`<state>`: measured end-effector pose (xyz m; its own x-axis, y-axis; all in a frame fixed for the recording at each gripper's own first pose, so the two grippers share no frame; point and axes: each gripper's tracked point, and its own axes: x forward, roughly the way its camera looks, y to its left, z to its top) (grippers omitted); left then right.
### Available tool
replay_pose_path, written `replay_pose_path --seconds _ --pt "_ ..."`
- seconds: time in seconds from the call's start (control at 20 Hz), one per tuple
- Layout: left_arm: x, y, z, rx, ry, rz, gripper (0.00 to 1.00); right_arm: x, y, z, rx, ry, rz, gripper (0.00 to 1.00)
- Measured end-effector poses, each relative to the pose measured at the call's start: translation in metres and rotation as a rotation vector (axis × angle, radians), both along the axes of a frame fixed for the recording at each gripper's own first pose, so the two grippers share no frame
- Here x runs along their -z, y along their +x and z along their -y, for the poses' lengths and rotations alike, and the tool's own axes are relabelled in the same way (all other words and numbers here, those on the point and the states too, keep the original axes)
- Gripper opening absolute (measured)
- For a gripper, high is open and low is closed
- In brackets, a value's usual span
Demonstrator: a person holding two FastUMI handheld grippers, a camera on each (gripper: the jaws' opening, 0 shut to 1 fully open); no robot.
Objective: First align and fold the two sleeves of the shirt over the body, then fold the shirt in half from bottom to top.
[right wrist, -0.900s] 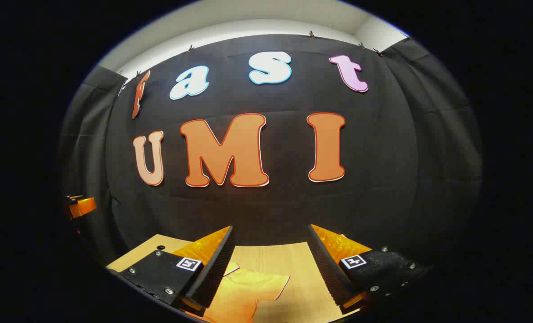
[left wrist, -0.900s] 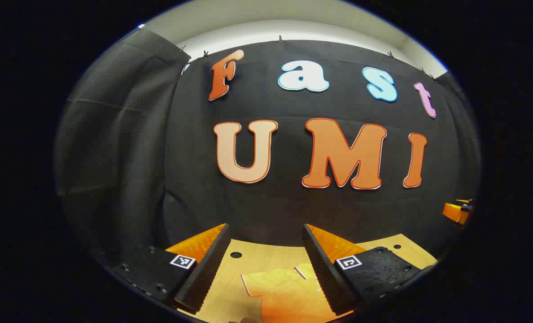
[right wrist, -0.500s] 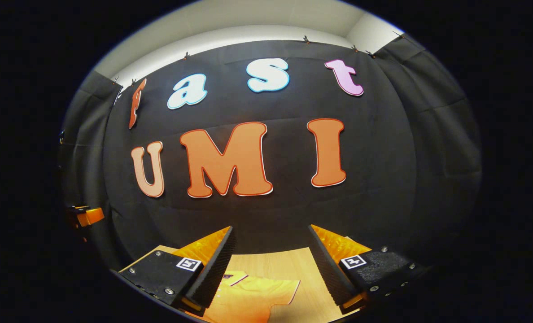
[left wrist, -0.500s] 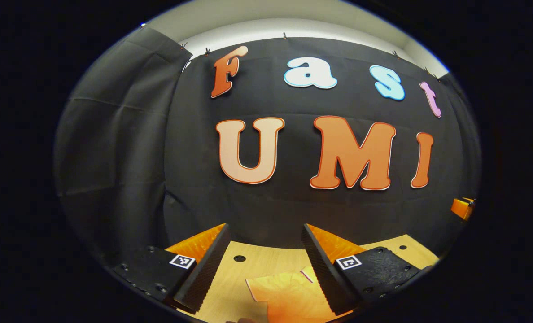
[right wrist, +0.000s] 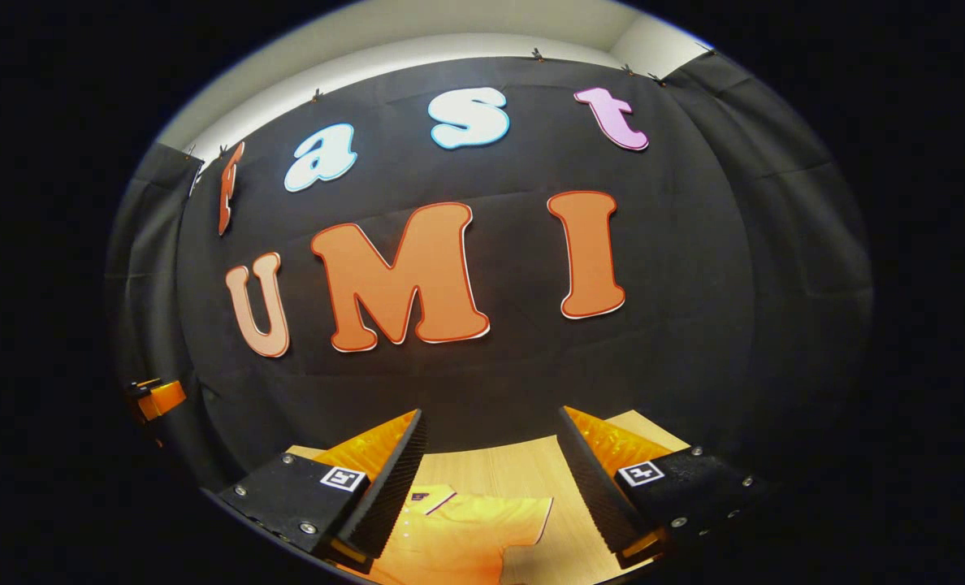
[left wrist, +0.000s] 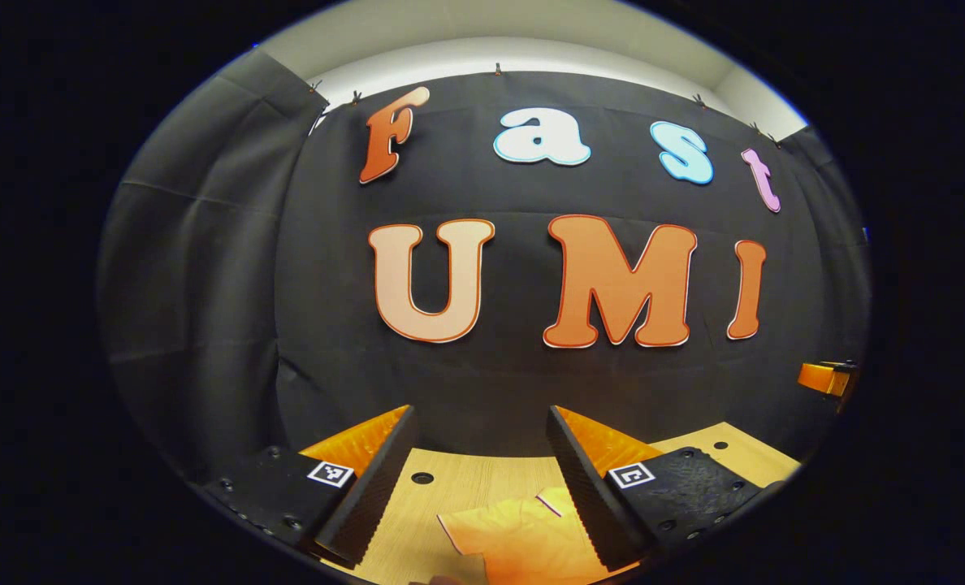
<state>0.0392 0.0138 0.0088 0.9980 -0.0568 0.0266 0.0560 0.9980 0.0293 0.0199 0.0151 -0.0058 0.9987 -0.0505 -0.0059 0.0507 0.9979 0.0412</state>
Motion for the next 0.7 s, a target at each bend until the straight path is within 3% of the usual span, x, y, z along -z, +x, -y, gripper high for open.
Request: replay_pose_path --seconds 0.05,0.45,0.7 --pt "0.001 0.0 -0.001 0.0 -0.001 -0.005 0.98 0.0 0.001 -0.001 -0.001 -0.006 -0.002 1.0" --pt "0.02 0.004 -0.002 0.001 -0.014 -0.044 0.98 0.012 0.012 -0.003 -0.011 -0.064 -0.085 0.97" --pt "0.033 0.005 -0.008 -0.001 -0.008 -0.069 0.98 0.037 0.03 0.004 0.008 -0.095 -0.223 0.97"
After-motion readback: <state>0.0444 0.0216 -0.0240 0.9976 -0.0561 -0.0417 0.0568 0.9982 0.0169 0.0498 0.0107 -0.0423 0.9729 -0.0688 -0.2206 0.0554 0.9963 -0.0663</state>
